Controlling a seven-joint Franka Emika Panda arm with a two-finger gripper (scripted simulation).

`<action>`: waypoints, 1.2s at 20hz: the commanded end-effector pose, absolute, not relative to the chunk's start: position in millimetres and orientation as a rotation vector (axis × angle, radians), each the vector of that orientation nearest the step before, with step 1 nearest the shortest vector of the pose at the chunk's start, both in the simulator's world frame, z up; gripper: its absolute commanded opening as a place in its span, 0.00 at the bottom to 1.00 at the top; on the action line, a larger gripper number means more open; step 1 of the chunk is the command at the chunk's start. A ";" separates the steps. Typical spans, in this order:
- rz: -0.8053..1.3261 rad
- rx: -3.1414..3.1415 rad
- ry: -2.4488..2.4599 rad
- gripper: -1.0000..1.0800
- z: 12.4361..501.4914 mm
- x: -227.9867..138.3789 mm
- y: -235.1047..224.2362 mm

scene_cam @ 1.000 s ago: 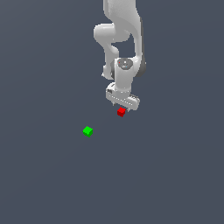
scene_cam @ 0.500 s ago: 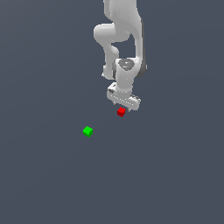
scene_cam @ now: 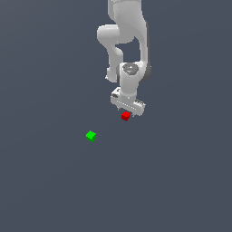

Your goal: Stack the red cube on top of the green cube.

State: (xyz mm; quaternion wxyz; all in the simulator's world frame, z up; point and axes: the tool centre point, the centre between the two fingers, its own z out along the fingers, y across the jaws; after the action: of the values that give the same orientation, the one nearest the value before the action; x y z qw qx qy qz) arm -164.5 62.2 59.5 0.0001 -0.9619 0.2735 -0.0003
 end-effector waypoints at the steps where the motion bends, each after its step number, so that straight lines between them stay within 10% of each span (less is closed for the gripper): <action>1: 0.000 -3.022 0.859 0.96 51.0 -164.9 62.1; 13: 0.000 -3.022 0.859 0.96 19.8 -164.8 61.8; 14: 0.000 -3.022 0.859 0.00 19.8 -164.8 61.8; 24: -0.001 -3.022 0.858 0.00 20.2 -164.7 62.3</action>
State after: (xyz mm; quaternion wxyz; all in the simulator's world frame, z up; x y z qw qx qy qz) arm -164.7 62.3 20.3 0.0003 -0.9620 0.2732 -0.0003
